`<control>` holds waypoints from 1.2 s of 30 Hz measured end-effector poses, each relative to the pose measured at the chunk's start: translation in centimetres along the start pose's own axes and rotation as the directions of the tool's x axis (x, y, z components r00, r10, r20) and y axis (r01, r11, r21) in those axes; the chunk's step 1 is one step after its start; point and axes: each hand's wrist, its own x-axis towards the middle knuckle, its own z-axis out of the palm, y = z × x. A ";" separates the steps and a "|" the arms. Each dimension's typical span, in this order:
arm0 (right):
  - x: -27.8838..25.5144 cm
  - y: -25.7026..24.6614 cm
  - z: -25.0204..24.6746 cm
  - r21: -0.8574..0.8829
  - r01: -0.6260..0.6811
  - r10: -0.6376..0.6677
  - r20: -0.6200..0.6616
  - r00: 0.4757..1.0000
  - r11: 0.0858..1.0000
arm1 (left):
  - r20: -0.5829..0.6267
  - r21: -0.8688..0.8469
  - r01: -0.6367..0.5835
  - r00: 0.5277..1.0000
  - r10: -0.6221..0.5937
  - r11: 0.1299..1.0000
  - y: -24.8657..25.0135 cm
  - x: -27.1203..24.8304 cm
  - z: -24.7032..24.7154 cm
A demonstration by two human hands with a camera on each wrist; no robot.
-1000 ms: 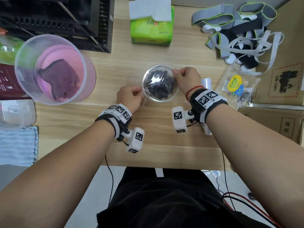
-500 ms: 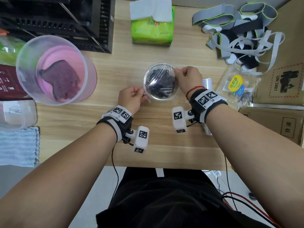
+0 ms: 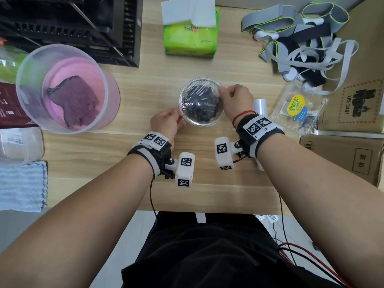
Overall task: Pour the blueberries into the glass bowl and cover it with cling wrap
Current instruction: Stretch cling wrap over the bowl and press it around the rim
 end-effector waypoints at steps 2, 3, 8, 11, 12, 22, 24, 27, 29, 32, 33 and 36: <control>0.1 0.0 0.0 -0.009 0.009 -0.009 -0.003 1.000 1.000 | 0.024 -0.041 -0.012 1.000 0.013 0.999 0.0 0.0 0.0; 0.1 -0.1 0.0 -0.014 0.014 -0.014 -0.005 1.000 1.000 | 0.038 -0.024 -0.034 0.999 0.035 0.999 -0.1 0.0 -0.1; -0.1 -0.3 0.2 -0.018 0.023 -0.023 -0.002 1.000 1.000 | -0.002 0.071 -0.086 0.996 0.086 0.994 -0.3 0.1 -0.3; -0.1 -0.2 0.2 -0.015 0.027 -0.027 -0.009 1.000 1.000 | -0.024 0.044 -0.055 0.998 0.056 0.997 0.0 0.2 0.0; -0.1 -0.2 0.1 -0.014 0.030 -0.030 -0.010 0.999 0.999 | -0.020 0.039 -0.036 0.999 0.036 0.999 0.0 0.1 0.1; -0.9 0.1 0.0 0.016 0.078 -0.078 -0.011 0.997 0.997 | 0.027 0.125 -0.014 1.000 0.011 0.992 -0.2 0.3 0.4; -1.2 0.7 0.0 0.073 0.093 -0.092 -0.025 0.995 0.993 | 0.027 0.157 -0.037 0.999 0.033 0.987 -0.3 0.3 0.4; -2.0 1.5 0.1 0.175 0.090 -0.082 -0.051 0.995 0.981 | 0.028 0.202 -0.084 0.996 0.080 0.976 -0.3 0.3 0.4; -2.5 1.8 0.2 0.279 0.019 -0.020 -0.001 1.000 0.960 | 0.034 0.231 -0.103 0.995 0.098 0.967 -0.2 0.4 0.3; -2.8 1.4 0.0 0.342 -0.092 0.057 0.110 0.992 0.935 | 0.049 0.259 -0.123 0.992 0.114 0.958 -0.1 0.5 0.2; -2.8 1.2 -0.2 0.335 -0.119 0.074 0.144 0.987 0.935 | 0.055 0.264 -0.127 0.992 0.116 0.956 0.0 0.4 0.3; -2.7 0.4 -0.6 0.269 -0.195 0.137 0.219 0.966 0.943 | 0.059 0.279 -0.134 0.991 0.122 0.951 0.1 0.2 0.5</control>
